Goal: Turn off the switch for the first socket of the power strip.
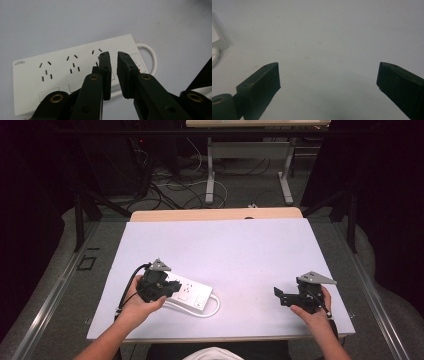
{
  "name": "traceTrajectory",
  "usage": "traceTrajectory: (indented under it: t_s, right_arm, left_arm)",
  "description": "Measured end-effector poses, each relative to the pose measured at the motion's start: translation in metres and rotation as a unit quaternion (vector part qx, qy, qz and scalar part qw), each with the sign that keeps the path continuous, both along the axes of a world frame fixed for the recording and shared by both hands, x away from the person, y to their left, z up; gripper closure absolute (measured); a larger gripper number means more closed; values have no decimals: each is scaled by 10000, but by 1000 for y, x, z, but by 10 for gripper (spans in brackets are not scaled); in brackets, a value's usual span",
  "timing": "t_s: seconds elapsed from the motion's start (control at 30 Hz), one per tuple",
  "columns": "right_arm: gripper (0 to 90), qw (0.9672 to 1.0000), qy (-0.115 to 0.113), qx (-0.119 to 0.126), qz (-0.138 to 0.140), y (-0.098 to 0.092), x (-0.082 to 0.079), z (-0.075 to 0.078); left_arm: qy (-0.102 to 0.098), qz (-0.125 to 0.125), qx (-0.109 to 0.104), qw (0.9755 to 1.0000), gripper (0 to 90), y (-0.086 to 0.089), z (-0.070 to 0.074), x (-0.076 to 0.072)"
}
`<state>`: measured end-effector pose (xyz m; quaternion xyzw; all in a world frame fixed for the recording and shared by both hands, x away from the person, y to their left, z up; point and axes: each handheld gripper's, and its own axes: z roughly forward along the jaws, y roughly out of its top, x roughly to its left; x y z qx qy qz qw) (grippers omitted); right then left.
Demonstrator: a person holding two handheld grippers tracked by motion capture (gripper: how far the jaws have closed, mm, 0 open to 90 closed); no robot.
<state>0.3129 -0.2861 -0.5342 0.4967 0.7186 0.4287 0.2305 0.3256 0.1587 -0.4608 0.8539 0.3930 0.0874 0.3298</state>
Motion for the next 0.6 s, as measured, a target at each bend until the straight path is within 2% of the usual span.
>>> traceTrajectory:
  t_s: [0.07,0.13,0.17,0.2,0.5,0.53,0.57,0.6]
  right_arm:
    - [43,10000,2,0,4,0,0,0]
    - [43,10000,-5,-11,17,0,0,0]
    - [43,10000,-5,-11,17,0,0,0]
    - [43,10000,-4,-10,20,0,0,0]
    - [45,10000,17,-43,18,0,0,0]
    - [45,10000,17,-43,18,0,0,0]
    - [45,10000,25,-29,12,0,0,0]
    - [45,10000,27,-34,17,0,0,0]
  left_arm:
    - [68,-83,98,9999,830,-1,0,1]
    - [38,-74,103,9999,850,-3,-2,1]
    - [91,-58,93,9999,850,-4,-3,0]
    - [37,-81,119,9999,854,-4,-4,1]
    - [219,-248,245,9992,893,-11,-9,3]
    - [147,-235,276,9992,893,-12,-11,3]
    - [237,-288,303,9988,894,-13,-11,3]
    - [166,-238,320,9991,895,-14,-12,3]
